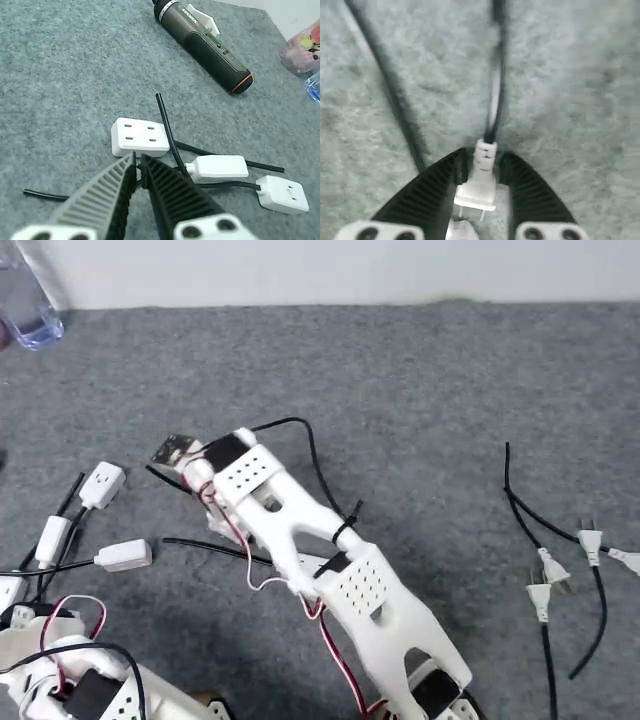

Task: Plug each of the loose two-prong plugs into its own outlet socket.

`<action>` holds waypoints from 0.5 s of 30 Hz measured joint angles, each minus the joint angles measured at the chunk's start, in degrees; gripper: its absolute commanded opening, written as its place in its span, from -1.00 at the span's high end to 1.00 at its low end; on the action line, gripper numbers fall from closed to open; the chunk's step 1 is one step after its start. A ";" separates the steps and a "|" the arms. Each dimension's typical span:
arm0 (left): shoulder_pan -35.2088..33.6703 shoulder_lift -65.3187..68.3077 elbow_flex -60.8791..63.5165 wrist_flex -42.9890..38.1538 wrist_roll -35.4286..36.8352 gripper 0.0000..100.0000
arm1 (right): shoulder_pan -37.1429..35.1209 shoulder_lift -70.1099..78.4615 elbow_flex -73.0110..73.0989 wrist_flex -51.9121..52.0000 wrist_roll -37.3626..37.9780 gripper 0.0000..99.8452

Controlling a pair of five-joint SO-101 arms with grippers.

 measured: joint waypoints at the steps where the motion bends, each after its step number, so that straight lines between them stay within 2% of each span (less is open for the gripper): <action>1: 0.00 0.00 0.00 0.00 0.00 0.97 | 0.70 0.00 -0.35 -0.09 0.00 0.95; 6: 0.44 0.00 0.00 0.97 0.00 0.97 | 3.60 -0.97 -2.90 1.23 0.18 0.98; 11: 0.53 0.00 0.00 1.23 0.00 0.97 | 8.26 -6.07 -10.29 7.74 0.18 0.98; 15: 0.53 0.00 0.00 1.23 0.00 0.97 | 12.92 -10.81 -11.78 7.82 -5.54 0.98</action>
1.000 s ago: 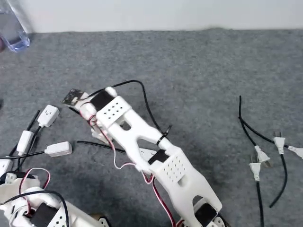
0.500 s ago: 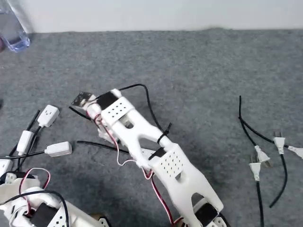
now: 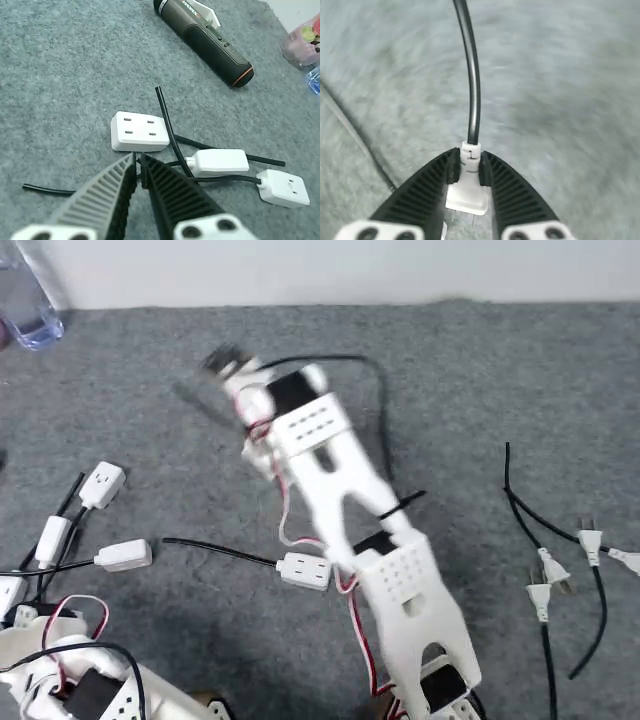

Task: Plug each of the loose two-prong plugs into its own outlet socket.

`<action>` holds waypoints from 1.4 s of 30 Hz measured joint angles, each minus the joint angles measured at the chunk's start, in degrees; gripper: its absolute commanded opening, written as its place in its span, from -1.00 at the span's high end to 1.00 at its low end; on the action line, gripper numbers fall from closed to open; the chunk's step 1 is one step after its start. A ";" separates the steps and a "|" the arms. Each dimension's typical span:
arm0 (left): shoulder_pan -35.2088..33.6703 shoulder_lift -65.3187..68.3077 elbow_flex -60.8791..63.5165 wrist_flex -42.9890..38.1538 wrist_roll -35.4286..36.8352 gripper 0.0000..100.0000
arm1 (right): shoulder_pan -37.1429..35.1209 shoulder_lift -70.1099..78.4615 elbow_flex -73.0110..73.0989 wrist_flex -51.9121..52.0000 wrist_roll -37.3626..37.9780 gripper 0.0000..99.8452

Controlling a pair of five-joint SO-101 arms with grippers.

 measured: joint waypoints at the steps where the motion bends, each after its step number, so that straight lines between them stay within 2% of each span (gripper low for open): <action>1: 0.00 0.00 0.00 0.00 0.00 0.97 | 1.41 -1.14 -0.09 0.00 -2.11 0.98; 6: 0.00 0.00 0.00 0.00 0.00 0.97 | 9.49 -6.95 0.97 0.00 -17.58 0.98; 10: 0.00 0.00 0.00 0.00 0.00 0.97 | 14.33 -14.77 9.76 0.00 -29.36 0.98; 18: 0.00 0.00 0.00 0.00 0.00 0.97 | 20.22 -31.47 26.90 0.18 -31.65 0.98; 23: 0.00 0.00 0.00 0.00 0.00 0.97 | 19.69 -40.00 39.74 0.18 -31.65 0.98; 30: 0.00 0.00 0.00 0.00 0.00 0.97 | 21.71 -42.99 58.11 -0.09 -31.82 0.98; 34: 0.00 0.00 0.00 0.00 0.00 0.97 | 24.88 -43.08 69.19 -4.75 -32.62 0.98; 37: 0.00 0.00 0.00 0.00 0.00 0.97 | 27.69 -43.08 77.36 -11.16 -37.63 0.98; 42: 0.00 0.00 0.00 0.00 0.00 0.97 | 33.32 -43.08 88.88 -24.70 -50.55 0.98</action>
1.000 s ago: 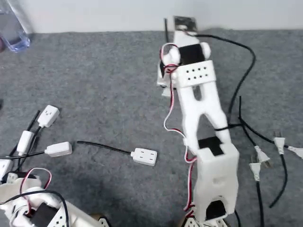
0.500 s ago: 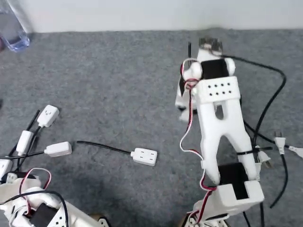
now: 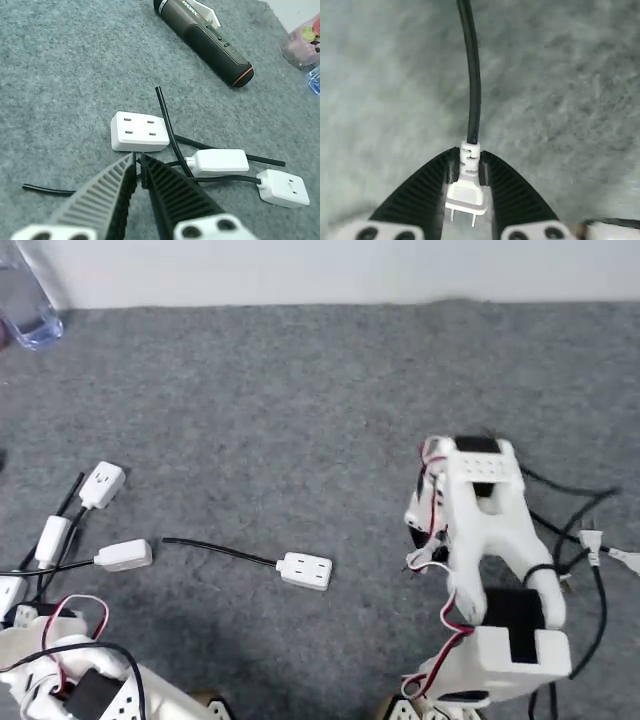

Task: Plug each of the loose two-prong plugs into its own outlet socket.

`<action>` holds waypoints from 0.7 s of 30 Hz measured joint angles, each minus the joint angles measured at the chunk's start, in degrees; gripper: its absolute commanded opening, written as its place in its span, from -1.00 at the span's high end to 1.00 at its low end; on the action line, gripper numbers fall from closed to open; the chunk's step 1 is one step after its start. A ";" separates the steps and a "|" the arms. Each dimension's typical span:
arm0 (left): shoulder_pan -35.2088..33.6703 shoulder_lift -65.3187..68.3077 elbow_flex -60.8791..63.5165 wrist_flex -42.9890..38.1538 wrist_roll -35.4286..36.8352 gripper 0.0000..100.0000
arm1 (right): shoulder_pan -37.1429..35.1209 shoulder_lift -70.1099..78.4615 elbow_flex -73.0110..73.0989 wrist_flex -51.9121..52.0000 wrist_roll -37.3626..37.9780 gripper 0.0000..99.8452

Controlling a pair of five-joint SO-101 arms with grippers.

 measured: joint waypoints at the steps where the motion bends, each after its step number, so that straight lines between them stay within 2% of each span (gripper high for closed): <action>1: 0.00 0.00 0.00 0.00 0.00 0.97 | 0.88 0.00 2.02 -2.64 -3.16 0.98; 5: 0.00 0.00 0.00 0.00 0.00 0.97 | 1.58 -0.35 9.58 -12.75 -13.36 0.98; 9: 0.00 0.00 0.00 0.00 0.00 0.97 | 1.85 -1.32 10.64 -15.30 -14.33 0.98; 13: 0.00 0.00 0.00 0.00 0.00 0.97 | 0.70 -1.58 10.90 -15.74 -10.73 0.98; 18: 0.00 0.00 0.00 0.00 0.00 0.97 | -1.23 -1.76 10.90 -15.91 -1.58 0.98; 21: 0.00 0.00 0.00 0.00 0.00 0.97 | -1.58 -2.02 10.20 -15.91 -0.09 0.98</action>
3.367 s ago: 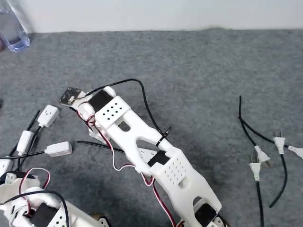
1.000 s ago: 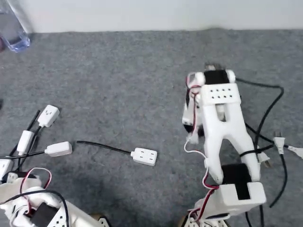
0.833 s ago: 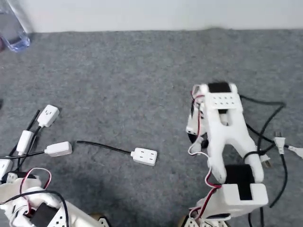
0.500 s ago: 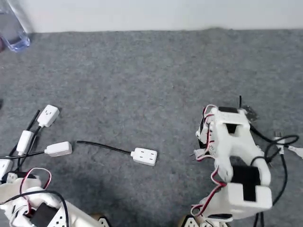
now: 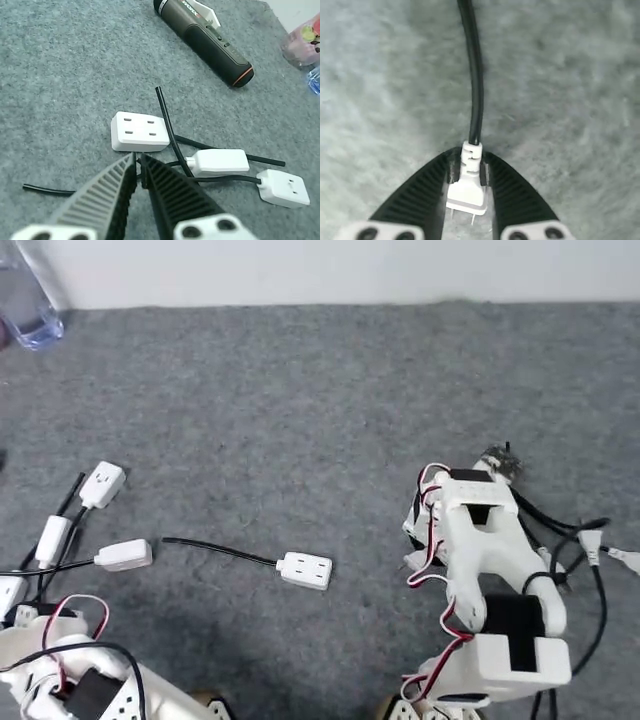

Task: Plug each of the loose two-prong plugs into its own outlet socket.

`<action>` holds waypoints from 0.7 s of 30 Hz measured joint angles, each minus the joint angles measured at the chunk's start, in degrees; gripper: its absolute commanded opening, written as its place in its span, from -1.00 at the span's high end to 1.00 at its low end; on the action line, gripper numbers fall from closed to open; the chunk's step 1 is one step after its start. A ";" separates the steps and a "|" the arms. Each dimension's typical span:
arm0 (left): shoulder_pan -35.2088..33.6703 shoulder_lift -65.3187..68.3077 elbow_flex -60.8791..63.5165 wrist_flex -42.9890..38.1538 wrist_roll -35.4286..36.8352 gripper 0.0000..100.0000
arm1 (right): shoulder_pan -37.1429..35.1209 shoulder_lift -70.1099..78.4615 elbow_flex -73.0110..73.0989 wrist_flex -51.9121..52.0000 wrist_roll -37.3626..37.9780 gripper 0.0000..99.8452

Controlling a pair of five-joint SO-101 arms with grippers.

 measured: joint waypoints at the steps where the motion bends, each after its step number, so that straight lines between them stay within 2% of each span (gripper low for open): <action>1: 0.00 0.00 0.00 0.00 0.00 0.97 | -0.26 -0.26 -0.35 0.44 0.26 0.98; 4: 0.00 0.00 0.00 0.00 0.00 0.97 | -1.85 -2.55 -2.46 4.13 1.23 0.85; 9: 0.00 0.00 0.00 0.00 0.00 0.97 | -4.84 -8.35 -4.92 11.69 3.16 0.37; 15: 0.00 0.00 0.00 0.00 0.00 0.97 | -4.75 -13.89 -4.48 13.63 2.64 -0.10; 19: 0.00 0.00 0.00 0.00 0.00 0.97 | -5.01 -14.86 -3.16 13.80 2.64 -0.29; 21: 0.00 0.00 0.00 0.00 0.00 0.97 | -4.84 -15.21 -3.16 13.89 5.71 -0.31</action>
